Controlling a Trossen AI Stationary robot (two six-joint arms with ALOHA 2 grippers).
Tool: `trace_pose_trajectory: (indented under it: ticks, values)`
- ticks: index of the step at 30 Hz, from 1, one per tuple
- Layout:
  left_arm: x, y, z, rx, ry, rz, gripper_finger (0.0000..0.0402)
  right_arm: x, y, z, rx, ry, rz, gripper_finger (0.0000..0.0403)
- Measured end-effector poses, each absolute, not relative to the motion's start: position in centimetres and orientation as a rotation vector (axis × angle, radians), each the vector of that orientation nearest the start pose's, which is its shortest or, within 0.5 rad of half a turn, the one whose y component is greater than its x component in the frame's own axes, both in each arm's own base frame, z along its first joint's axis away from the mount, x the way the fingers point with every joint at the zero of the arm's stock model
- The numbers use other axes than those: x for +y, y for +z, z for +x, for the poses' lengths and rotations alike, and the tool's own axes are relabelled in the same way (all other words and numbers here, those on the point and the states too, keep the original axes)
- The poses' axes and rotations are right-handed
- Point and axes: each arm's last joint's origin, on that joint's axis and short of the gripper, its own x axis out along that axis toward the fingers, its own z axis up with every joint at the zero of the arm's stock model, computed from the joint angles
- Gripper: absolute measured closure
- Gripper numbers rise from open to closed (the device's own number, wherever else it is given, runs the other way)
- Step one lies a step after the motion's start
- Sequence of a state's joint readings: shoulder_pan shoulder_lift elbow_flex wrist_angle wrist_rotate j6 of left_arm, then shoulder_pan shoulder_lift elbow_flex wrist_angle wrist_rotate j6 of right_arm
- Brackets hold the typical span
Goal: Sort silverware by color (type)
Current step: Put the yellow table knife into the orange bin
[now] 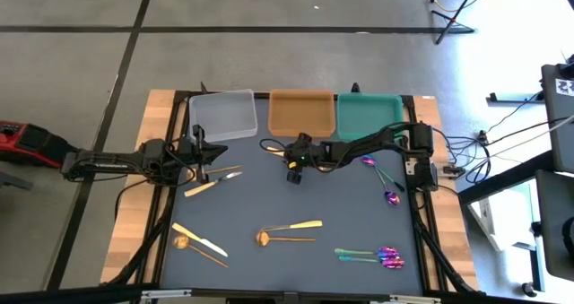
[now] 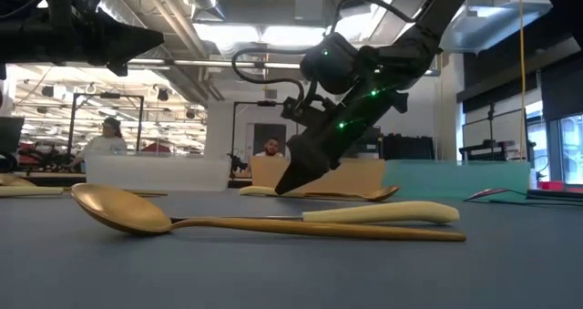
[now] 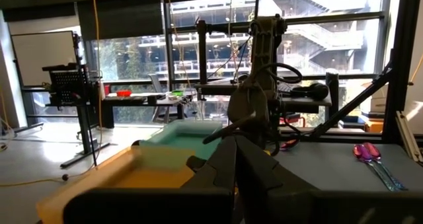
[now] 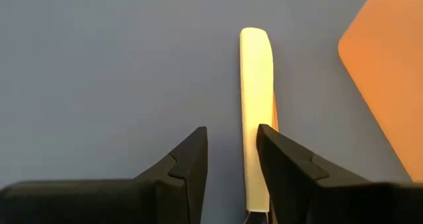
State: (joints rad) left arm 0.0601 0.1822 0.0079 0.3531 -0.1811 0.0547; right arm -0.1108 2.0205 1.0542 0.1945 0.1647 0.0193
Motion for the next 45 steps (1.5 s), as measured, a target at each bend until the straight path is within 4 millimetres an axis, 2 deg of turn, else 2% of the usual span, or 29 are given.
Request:
trace_pose_trajectory:
  ticks: [16,21,26,30,35,40,45]
  values:
    - [1.1,18.5,10.6,-0.174,0.233,0.03,0.0401,-5.7,10.9,39.1,0.788,-0.453,-0.075,0.0272]
    - [1.1,18.5,10.6,-0.175,0.232,0.019,0.0401,-5.6,10.9,39.1,0.791,-0.423,-0.061,0.0272]
    - [1.1,18.5,10.6,-0.175,0.232,0.019,0.0401,-5.2,11.0,39.4,0.772,-0.275,0.01,0.0272]
    - [1.1,18.5,10.6,-0.176,0.232,0.019,0.0401,-4.0,11.0,39.5,0.77,-0.21,0.014,0.0272]
    - [1.1,18.5,10.6,-0.176,0.232,0.019,0.0401,-3.2,12.4,39.8,0.736,-0.179,-0.011,0.0272]
    - [1.1,18.5,10.6,-0.171,0.235,0.019,0.0401,-3.8,13.1,39.9,0.736,-0.312,-0.092,0.0272]
    - [1.1,18.5,10.6,-0.175,0.236,0.019,0.0401,-5.3,12.8,39.6,0.764,-0.383,-0.102,0.0272]
